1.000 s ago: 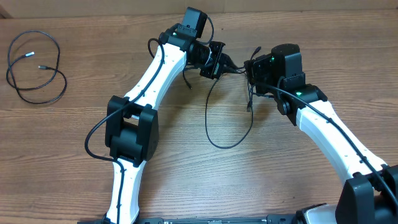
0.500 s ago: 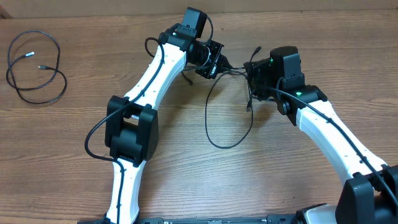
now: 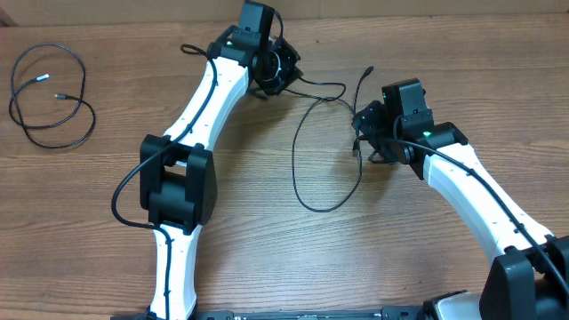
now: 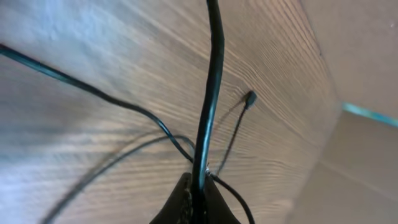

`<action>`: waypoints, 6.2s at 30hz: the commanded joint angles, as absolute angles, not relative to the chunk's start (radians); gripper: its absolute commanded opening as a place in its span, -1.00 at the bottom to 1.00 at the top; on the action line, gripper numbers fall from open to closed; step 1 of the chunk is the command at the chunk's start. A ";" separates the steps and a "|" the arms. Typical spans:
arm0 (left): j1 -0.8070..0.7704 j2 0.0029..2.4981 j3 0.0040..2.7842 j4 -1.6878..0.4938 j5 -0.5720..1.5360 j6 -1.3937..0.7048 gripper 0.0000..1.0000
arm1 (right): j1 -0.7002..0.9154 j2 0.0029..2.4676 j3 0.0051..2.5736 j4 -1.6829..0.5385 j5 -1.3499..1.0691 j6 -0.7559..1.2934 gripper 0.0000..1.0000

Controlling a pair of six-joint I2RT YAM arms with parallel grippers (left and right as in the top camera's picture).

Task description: Untangle cables

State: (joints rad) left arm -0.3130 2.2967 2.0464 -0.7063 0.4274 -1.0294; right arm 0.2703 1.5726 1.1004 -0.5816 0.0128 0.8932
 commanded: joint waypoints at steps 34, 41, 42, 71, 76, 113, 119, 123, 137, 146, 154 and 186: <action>-0.236 1.932 2.523 -0.863 0.360 -0.478 -0.92 | 0.276 1.847 1.099 -0.585 0.025 0.653 -0.17; -0.189 1.883 2.523 -0.869 0.357 -0.479 -0.92 | 0.274 1.843 1.115 -0.597 -0.321 0.354 -0.09; -0.189 1.883 2.523 -0.872 0.356 -0.479 -0.92 | 0.270 1.839 1.134 -0.602 -0.424 0.294 0.09; 0.160 1.823 2.681 -0.718 0.547 -0.944 -0.92 | 0.294 1.827 1.223 -0.553 -0.525 0.152 1.00; 0.200 1.823 2.680 -0.912 0.474 -1.063 -0.92 | 0.294 1.827 1.213 -0.567 -0.497 0.156 1.00; 0.210 2.082 2.677 -0.593 0.094 0.136 -0.92 | 0.294 1.827 1.198 -0.581 -0.497 0.155 1.00; 0.209 2.112 2.677 -0.360 0.107 0.267 -0.92 | 0.294 1.827 1.198 -0.581 -0.497 0.155 0.99; 0.209 2.136 2.677 -0.479 0.146 0.283 -0.92 | 0.294 1.827 1.198 -0.581 -0.497 0.155 1.00; 0.207 2.356 2.677 -1.206 0.567 0.420 -0.92 | 0.294 1.827 1.198 -0.581 -0.497 0.155 1.00; 0.211 2.482 2.677 -1.397 0.028 0.340 -0.92 | 0.294 1.827 1.198 -0.581 -0.497 0.155 1.00; 0.219 2.488 2.669 -1.332 -0.339 -0.152 -0.92 | 0.294 1.827 1.198 -0.581 -0.497 0.155 0.99; 0.171 2.564 2.550 -1.123 -0.191 -0.341 0.63 | 0.294 1.827 1.198 -0.581 -0.497 0.155 0.99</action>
State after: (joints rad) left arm 0.1707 2.6381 2.4783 -1.1084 -0.2310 -0.4259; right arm 0.2905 1.8374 1.2041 -0.5846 -0.5045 0.1570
